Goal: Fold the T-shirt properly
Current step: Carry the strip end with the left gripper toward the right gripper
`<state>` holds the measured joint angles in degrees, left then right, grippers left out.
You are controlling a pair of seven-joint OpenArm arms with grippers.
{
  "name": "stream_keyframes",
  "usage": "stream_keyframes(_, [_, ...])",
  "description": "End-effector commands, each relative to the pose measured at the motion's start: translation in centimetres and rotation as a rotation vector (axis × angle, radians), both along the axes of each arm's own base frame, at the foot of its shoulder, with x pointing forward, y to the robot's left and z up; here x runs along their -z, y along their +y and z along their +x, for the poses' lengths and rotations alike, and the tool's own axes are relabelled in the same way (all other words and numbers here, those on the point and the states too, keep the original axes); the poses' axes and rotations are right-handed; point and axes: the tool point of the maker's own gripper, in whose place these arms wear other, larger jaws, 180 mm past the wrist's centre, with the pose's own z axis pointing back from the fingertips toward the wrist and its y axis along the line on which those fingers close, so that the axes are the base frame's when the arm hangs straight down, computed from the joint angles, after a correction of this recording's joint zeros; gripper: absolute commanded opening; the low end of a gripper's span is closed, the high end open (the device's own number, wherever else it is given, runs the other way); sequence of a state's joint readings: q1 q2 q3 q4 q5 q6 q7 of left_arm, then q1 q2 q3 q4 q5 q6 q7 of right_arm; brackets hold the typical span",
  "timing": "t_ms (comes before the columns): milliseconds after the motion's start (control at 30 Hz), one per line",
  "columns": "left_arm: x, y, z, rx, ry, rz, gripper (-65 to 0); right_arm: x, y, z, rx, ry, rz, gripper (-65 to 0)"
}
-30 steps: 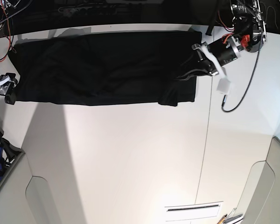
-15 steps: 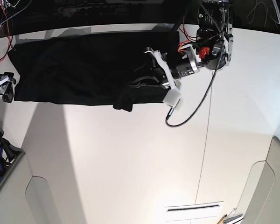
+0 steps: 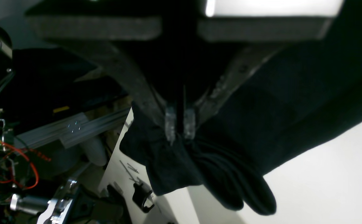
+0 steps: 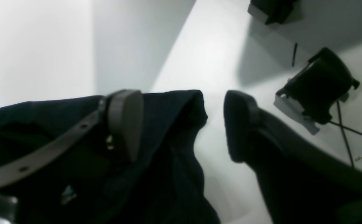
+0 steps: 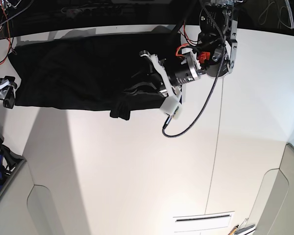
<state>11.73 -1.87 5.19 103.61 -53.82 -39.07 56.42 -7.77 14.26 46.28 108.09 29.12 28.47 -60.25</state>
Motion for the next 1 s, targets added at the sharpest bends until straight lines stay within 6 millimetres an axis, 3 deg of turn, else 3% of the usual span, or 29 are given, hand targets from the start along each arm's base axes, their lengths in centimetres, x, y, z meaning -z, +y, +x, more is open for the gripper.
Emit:
stream_keyframes(0, [-1.6, -0.3, 0.5, -0.01, -0.04, -0.051, -58.5, -1.6, -0.3, 0.7, -0.005, -0.055, -0.016, -24.7])
stream_keyframes(67, [-1.7, -0.3, 0.5, -0.009, -0.041, -0.059, -44.4, -1.6, -0.3, 0.7, -0.005, -0.056, -0.016, -24.7])
stream_keyframes(133, [-1.9, -0.4, 0.5, -0.009, -0.041, -0.066, -38.7, -1.6, -0.3, 0.7, -0.005, -0.056, -0.016, -24.7])
stream_keyframes(467, [-2.1, -0.7, 0.3, 0.003, -0.04, -0.081, -38.8, -1.6, -0.3, 0.7, -0.005, -0.056, -0.017, -24.7])
stream_keyframes(733, [2.0, 1.4, 0.3, 0.014, -0.055, 0.186, -39.0, -1.6, -0.3, 0.7, -0.005, -0.055, -0.018, -24.7])
stream_keyframes(800, [3.1, 2.4, 0.0, 0.025, -0.046, 0.253, -43.0, -1.6, -0.3, 0.7, -0.005, -0.056, -0.018, -24.7])
stream_keyframes(900, [4.1, 2.9, -0.6, 0.027, 0.002, 0.287, -58.4, -1.7, -0.3, 0.8, -0.005, -0.062, -0.018, -24.7])
stream_keyframes(967, [4.4, 2.5, -1.3, 0.053, 0.014, 0.295, -65.0, -1.7, -0.3, 0.8, -0.005, -0.063, -0.018, -24.7])
